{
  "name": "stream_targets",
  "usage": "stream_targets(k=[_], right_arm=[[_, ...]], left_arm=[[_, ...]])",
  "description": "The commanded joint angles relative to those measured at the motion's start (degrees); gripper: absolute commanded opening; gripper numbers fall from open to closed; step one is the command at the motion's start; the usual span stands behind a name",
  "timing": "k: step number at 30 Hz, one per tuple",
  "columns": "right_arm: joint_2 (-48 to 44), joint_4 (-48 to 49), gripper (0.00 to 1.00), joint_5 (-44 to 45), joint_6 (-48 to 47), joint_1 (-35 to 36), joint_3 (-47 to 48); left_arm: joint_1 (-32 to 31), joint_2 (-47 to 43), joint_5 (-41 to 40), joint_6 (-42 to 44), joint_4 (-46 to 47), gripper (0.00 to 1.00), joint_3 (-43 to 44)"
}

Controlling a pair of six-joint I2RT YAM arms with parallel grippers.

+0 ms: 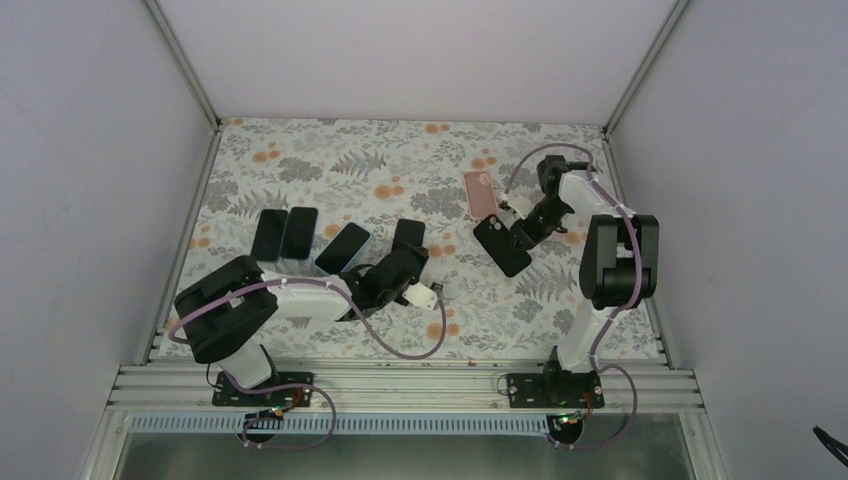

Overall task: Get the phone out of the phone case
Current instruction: Place the phone case at the center of the board, then adjust the phone at the center of the board.

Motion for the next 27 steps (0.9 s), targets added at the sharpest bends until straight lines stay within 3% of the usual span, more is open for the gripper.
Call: stream_targets(k=[1,2,3,7,10,13,14,16,19,20,23,25,27], right_arm=[[-2.57,-2.2,0.4,3.84,-1.59,-0.49,2.91],[-3.33,-2.89,0.48,4.78,-1.78,-0.46,3.37],[-4.64,-3.25,0.63,6.34,-1.84,-0.47,3.97],[-8.29,-3.05,0.96,15.21,-0.6,-0.05,6.48],[-10.35,-5.12,0.96,14.37,-1.63,2.84,9.74],[-14.4,-5.15,0.96,12.44,-2.0,9.79,9.39],[-15.04,-4.7,0.95,12.06,-1.72,12.26,8.79],[-15.45,-3.92,0.92,9.68,-1.49,17.0,7.8],[-12.96,-3.22,0.7,4.19,-1.38,22.92,7.83],[-11.68,-3.12,0.6,2.72,-1.52,24.56,8.2],[-5.57,-2.3,0.31,-3.3,-2.47,28.32,11.09],[-2.25,-1.09,0.19,-7.03,-2.95,30.32,13.89],[1.2,0.78,0.14,-10.54,-3.0,32.62,17.02]], left_arm=[[-0.49,-0.26,9.43,-6.46,-22.25,0.99,8.06],[-0.55,-0.05,11.67,-7.36,-27.27,1.0,10.3],[-0.67,0.32,13.4,-8.18,-31.75,1.0,12.29],[-0.23,-0.24,17.86,-13.0,-43.23,1.0,20.11],[2.81,-3.02,20.07,-15.55,-47.84,1.0,26.35],[9.77,-6.37,22.37,-17.72,-50.07,0.99,32.95],[13.11,-7.12,21.97,-18.49,-50.34,0.88,34.8],[18.22,-8.86,20.52,-19.73,-50.96,0.51,37.14],[23.94,-12.94,19.81,-19.29,-50.88,0.08,35.04],[25.48,-14.32,19.32,-19.16,-50.64,0.03,33.39],[28.89,-16.46,14.16,-18.31,-48.95,0.02,26.89],[30.56,-15.89,10.91,-19.02,-48.65,0.02,23.23],[32.21,-15.16,10.58,-20.5,-48.54,0.02,20.48]])
